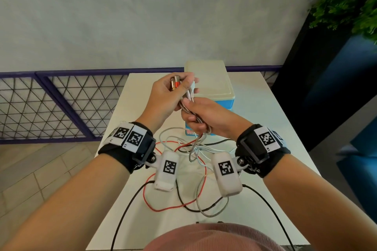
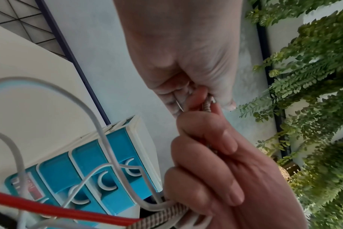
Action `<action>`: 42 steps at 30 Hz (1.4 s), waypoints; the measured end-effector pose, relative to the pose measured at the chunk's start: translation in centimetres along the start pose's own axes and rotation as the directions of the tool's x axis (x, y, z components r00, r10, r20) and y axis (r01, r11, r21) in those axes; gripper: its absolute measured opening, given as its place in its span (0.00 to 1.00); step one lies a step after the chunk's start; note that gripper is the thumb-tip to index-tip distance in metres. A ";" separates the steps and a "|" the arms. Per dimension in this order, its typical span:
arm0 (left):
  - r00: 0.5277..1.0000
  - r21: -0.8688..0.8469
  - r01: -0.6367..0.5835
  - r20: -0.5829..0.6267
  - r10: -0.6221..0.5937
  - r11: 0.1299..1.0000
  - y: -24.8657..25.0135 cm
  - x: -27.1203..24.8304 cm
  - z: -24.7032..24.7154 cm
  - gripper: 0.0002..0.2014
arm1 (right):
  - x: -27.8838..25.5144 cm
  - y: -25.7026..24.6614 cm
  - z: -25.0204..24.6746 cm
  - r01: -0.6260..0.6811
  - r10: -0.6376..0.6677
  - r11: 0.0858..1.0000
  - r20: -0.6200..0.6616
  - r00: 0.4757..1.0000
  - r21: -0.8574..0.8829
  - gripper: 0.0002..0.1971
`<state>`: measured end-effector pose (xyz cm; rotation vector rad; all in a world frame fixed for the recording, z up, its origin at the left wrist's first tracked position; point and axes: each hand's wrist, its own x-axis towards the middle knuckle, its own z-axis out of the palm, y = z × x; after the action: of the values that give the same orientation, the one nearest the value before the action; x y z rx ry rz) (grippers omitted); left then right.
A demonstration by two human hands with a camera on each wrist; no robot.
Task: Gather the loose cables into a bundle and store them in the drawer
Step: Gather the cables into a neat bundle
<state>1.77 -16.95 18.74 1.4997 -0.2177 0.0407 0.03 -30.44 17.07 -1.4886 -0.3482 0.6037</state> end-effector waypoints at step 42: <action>0.892 0.377 -0.232 0.451 0.041 0.897 -5.9 -1.9 1.4 0.07 | 1.6 -0.6 -0.9 0.391 -0.200 0.860 -0.487 0.850 0.329 0.20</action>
<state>0.69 -18.60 12.72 1.9154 -0.7176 -0.1427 1.95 -30.26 17.39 -1.0777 -0.0842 0.0619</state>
